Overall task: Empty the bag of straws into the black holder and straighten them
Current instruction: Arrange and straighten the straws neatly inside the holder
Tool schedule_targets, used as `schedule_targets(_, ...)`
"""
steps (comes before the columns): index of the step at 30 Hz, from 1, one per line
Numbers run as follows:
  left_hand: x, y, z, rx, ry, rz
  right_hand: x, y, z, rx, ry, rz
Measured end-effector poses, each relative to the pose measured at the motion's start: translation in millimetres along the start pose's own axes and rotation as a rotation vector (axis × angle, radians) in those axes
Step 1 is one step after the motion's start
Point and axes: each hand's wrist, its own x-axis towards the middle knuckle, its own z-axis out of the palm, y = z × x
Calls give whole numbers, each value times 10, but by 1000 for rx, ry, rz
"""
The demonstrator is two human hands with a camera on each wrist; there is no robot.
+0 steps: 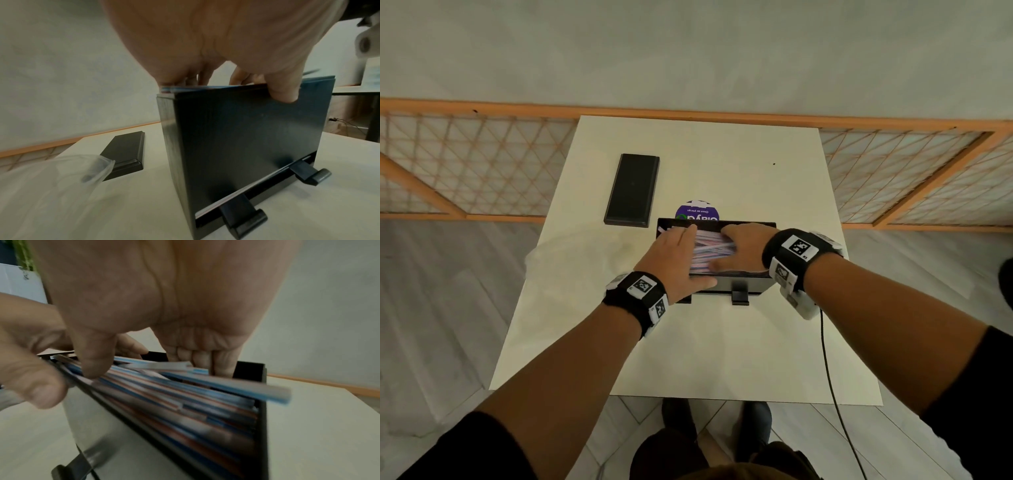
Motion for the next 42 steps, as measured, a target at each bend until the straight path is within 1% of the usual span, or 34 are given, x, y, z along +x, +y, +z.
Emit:
schedule_targets(3, 18, 14, 45, 80, 30, 55, 75, 2, 0, 3, -9, 35)
schedule_targets(6, 14, 29, 77, 154, 12, 74, 99, -57, 23, -92, -24, 72)
schedule_targets(9, 17, 35, 56, 107, 12, 73, 114, -105, 22, -134, -13, 65)
schedule_targets(11, 25, 33, 33, 61, -20, 75, 137, -109, -24, -159, -41, 37)
schedule_targets(13, 40, 28, 22, 56, -47, 84, 164, -104, -77, -125, -78, 39)
schedule_targets(15, 51, 26, 14, 71, -38, 95, 206, -110, -115, -98, -104, 43)
schedule_targets(17, 59, 29, 14, 92, 15, 116, 264, -126, -151, -121, -106, 42)
schedule_targets(20, 17, 58, -17, 78, 184, 135, 337, -156, -204, -168, -114, 46)
schedule_targets(22, -23, 64, -39, 15, 297, 77, 374, -161, -205, -207, -122, 47)
schedule_targets(24, -60, 36, -52, -93, 338, -76, 397, -159, -188, -228, -107, 38)
schedule_targets(26, -74, 6, -49, -211, 303, -252, 406, -148, -164, -234, -118, 21)
schedule_targets(28, -72, -31, -2, -299, 255, -333, 415, -132, -150, -226, -129, 8)
schedule_targets(30, -94, -51, 52, -340, 215, -329, 417, -122, -141, -213, -119, 1)
schedule_targets(32, -112, -65, 92, -312, 195, -312, 421, -132, -127, -205, -113, 4)
schedule_targets(35, -121, -31, 102, -303, 202, -325, 406, -154, -113, -209, -119, 7)
schedule_targets(38, -114, -7, 107, -329, 203, -350, 373, -133, -131, -222, -94, -10)
schedule_targets(42, -100, -81, 118, -354, 202, -323, 294, -79, -225, -197, -51, -46)
